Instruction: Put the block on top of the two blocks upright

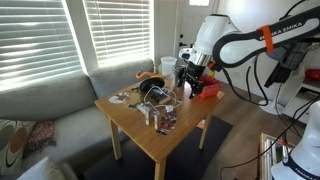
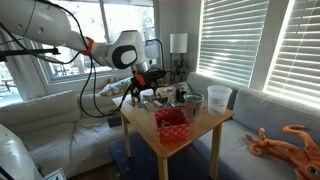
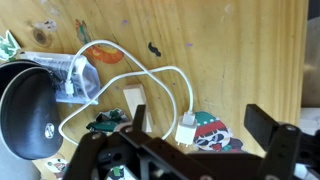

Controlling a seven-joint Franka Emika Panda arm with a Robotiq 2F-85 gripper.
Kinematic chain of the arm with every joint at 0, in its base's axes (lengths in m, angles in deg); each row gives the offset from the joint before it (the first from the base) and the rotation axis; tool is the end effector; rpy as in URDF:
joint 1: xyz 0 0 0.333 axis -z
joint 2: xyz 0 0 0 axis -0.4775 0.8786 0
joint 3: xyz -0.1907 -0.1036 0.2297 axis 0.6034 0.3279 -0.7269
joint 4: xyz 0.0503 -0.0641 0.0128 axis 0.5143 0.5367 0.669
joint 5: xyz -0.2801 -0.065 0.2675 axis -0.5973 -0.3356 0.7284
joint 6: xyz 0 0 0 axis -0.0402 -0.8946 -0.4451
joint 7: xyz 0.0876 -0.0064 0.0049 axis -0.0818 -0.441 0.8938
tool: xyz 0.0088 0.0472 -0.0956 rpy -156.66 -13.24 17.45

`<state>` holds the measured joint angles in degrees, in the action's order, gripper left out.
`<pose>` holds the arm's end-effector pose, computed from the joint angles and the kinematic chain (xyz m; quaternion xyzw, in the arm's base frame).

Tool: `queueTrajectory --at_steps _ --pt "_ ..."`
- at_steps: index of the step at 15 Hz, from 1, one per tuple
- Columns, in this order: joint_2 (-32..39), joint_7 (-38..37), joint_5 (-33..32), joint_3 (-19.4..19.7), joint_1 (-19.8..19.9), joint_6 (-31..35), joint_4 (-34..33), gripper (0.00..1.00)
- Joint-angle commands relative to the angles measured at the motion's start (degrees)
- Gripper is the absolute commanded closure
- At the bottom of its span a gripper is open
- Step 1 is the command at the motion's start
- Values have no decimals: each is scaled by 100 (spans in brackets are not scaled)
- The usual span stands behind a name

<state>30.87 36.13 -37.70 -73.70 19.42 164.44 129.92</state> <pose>0.4993 0.0501 0.4702 0.8321 0.5402 0.1124 0.0558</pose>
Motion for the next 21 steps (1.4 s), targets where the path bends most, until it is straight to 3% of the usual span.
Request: queueTrajectory --at_steps 1,11,15,16,17,21 --pt "380 541 121 -14 101 194 -251 0" --pt "1272 736 293 -180 318 219 -873 1" --pt "1581 639 267 -295 407 218 -1158 13" --pt "1649 619 254 -326 427 222 -1233 21" --pt "1724 596 238 -359 446 211 -1315 19" --pt "2033 472 247 -465 522 169 -1644 27"
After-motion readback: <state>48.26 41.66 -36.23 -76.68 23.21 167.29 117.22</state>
